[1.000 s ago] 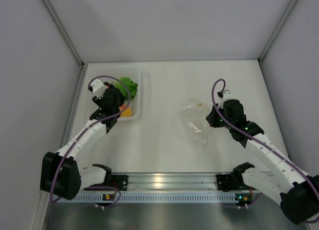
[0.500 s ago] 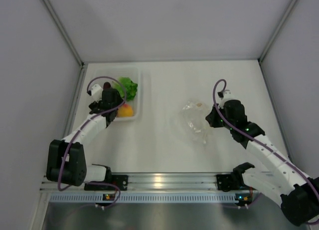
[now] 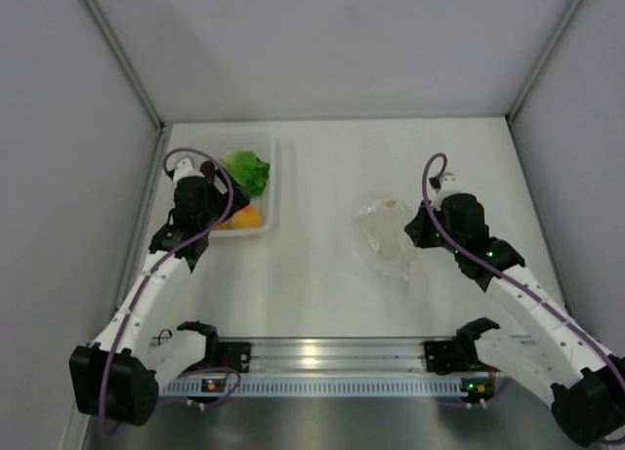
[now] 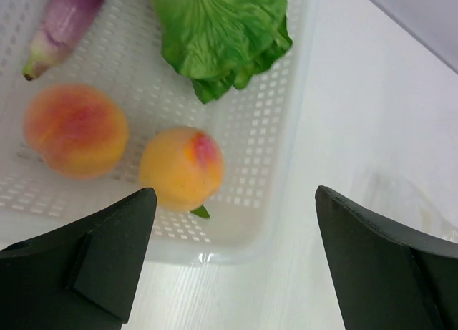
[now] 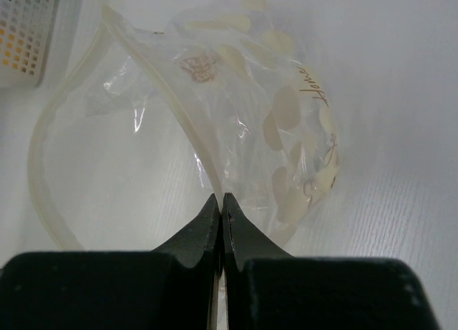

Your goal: Open the zip-top bag and remove the fake food

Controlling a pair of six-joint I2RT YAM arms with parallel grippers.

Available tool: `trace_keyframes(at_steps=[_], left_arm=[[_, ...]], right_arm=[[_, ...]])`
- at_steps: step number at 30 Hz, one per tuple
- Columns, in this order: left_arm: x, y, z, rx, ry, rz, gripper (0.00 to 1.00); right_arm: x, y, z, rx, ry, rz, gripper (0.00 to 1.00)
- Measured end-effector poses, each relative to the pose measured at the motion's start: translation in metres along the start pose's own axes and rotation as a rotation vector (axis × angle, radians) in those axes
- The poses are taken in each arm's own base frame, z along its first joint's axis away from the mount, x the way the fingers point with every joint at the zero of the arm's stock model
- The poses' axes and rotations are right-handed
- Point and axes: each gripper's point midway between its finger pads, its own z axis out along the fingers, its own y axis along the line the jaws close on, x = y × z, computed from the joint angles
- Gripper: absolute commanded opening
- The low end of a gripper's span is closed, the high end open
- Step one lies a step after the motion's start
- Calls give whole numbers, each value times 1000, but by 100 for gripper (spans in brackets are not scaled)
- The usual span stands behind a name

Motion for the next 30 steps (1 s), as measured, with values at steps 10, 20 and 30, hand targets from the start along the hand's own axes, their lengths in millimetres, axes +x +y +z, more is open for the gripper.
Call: trace_keyframes(at_steps=[10,20,30], left_arm=[[17,-21,-78,233,88,79,98],[18,-22,-114,298,92,182,98],[10,-8,-111,231,41,228,98]], right_arm=[[-56,-1,-26,76,-100,-58,0],[-119,-74,-24,500,-156,-83,0],[-110,-175,33,886,11,-60,0]])
